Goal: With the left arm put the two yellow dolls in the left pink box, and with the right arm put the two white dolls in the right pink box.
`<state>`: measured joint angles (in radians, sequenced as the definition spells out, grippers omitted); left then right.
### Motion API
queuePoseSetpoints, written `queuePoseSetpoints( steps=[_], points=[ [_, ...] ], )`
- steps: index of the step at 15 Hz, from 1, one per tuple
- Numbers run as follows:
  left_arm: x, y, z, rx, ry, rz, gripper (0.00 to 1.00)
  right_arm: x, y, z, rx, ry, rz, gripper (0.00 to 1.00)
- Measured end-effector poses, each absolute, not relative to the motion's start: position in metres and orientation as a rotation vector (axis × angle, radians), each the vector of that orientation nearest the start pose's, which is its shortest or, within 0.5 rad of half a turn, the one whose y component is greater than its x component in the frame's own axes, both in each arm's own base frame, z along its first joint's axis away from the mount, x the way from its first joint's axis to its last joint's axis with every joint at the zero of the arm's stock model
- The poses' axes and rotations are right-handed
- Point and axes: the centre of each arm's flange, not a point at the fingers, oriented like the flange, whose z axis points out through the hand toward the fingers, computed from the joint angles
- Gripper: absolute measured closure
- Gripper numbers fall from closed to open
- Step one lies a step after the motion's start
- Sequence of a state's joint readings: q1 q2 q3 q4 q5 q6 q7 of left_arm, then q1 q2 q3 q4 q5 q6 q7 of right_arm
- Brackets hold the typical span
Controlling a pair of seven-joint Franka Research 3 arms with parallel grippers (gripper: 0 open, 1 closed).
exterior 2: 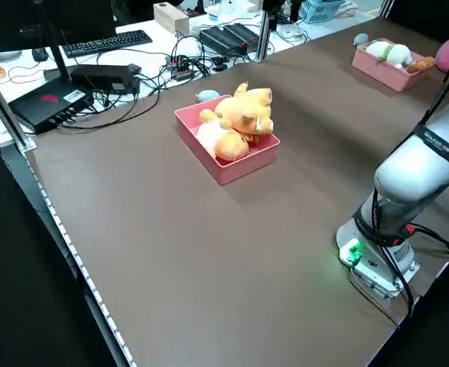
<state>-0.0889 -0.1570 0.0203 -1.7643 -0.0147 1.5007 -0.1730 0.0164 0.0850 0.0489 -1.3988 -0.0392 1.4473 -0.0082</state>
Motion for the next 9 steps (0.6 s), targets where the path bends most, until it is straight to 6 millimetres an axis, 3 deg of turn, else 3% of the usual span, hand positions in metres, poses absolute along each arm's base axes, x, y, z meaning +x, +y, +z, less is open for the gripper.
queuePoseSetpoints(
  steps=[3,6,9],
  points=[
    [0.496,-0.035,0.611,-3.141,-0.164,0.142,0.00,0.538,0.010,0.662,-3.177,-0.079,0.072,0.01],
    [0.497,-0.031,0.610,-3.143,-0.175,0.129,0.00,0.526,-0.001,0.645,-3.148,-0.044,0.061,0.03],
    [0.498,-0.021,0.608,-3.143,-0.191,0.134,0.00,0.526,-0.004,0.633,-3.139,-0.036,0.049,0.01]
  ],
)
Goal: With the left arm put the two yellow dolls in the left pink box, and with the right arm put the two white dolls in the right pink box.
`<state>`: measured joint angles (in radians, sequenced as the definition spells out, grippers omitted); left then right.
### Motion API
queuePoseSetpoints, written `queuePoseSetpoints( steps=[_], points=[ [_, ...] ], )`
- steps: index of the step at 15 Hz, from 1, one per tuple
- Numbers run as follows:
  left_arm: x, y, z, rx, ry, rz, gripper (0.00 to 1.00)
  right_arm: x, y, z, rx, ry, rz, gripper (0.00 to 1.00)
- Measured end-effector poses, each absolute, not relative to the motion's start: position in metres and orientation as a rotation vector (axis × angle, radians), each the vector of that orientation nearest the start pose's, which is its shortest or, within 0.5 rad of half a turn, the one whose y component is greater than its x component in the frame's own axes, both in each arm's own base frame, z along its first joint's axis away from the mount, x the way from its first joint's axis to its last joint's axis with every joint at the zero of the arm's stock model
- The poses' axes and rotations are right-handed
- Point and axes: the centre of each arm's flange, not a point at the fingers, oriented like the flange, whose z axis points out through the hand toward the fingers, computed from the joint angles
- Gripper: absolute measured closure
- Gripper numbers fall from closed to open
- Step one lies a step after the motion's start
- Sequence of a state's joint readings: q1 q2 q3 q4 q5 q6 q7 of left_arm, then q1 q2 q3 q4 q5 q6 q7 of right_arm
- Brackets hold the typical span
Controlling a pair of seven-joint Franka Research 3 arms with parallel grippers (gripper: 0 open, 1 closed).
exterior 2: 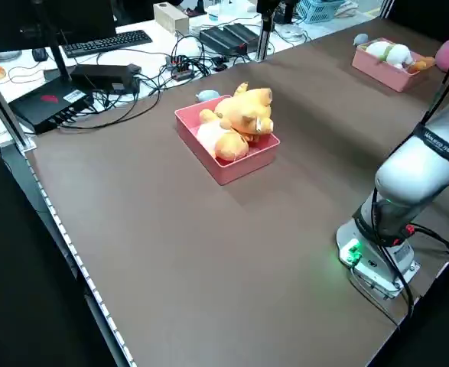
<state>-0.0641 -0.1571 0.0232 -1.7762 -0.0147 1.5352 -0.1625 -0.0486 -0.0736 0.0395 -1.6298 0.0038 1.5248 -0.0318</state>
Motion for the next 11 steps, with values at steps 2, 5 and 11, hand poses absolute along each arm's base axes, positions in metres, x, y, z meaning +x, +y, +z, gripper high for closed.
queuePoseSetpoints(
  steps=[2,5,11],
  points=[
    [0.4979,-0.0182,0.6060,-3.142,-0.194,0.139,0.00,0.5265,-0.0033,0.6307,-3.137,-0.036,0.053,0.00],
    [0.4979,-0.0187,0.6053,-3.142,-0.193,0.140,0.00,0.5258,-0.0031,0.6315,-3.137,-0.037,0.051,0.00],
    [0.4978,-0.0187,0.6052,-3.142,-0.193,0.140,0.00,0.5215,0.0011,0.6338,-3.138,-0.042,0.073,0.00]
  ],
)
